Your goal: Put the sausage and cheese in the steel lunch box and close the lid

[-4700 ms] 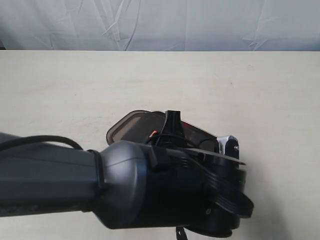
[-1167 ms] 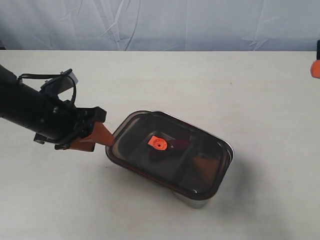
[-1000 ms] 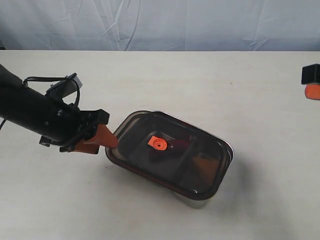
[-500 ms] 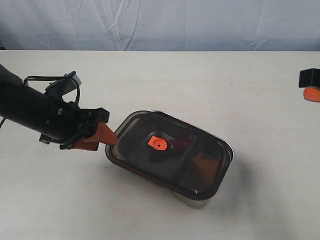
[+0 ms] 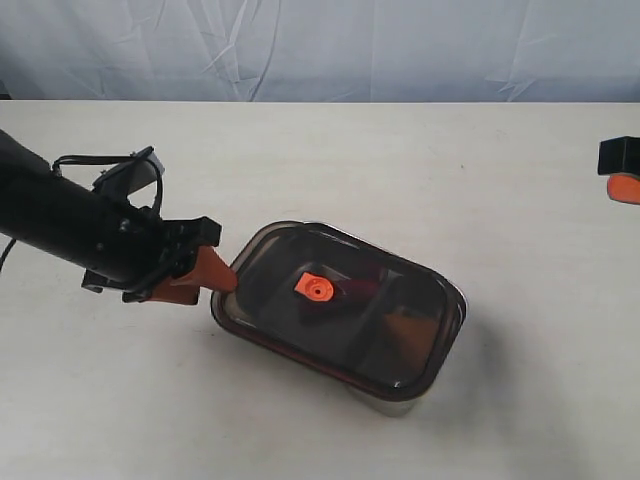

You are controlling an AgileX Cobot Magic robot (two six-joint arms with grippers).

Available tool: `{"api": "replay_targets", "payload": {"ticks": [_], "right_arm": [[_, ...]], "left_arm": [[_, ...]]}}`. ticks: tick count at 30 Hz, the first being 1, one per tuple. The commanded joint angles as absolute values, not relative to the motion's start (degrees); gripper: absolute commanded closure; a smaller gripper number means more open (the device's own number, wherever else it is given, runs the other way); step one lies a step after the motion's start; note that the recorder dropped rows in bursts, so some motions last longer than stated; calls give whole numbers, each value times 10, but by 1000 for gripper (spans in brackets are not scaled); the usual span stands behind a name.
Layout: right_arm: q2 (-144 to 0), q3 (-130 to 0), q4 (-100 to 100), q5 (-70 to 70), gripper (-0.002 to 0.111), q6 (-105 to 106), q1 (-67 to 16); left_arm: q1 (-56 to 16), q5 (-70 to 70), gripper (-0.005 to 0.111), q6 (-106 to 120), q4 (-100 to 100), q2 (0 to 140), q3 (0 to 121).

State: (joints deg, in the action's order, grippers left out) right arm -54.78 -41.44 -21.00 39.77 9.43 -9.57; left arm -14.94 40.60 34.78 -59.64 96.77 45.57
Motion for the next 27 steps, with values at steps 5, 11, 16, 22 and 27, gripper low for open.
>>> {"api": "replay_targets", "payload": {"ticks": [5,11,16,22,27], "right_arm": [[-549,-412,-211,389,108,99,-98],[-549,-412,-211,389,108,99,-98],[-549,-412,-211,389,108,99,-98],[-549,-412,-211,389,108,99,-98],[-549,-412,-211,391,108,99,-98]], "left_arm": [[-150,414,56,401,-656,984,453],[-150,429,56,459,-735,984,453],[-150,427,56,459,-737,984,453],[-150,415,56,459,-738,986,453],[-150,409,63,459,-737,986,454]]}}
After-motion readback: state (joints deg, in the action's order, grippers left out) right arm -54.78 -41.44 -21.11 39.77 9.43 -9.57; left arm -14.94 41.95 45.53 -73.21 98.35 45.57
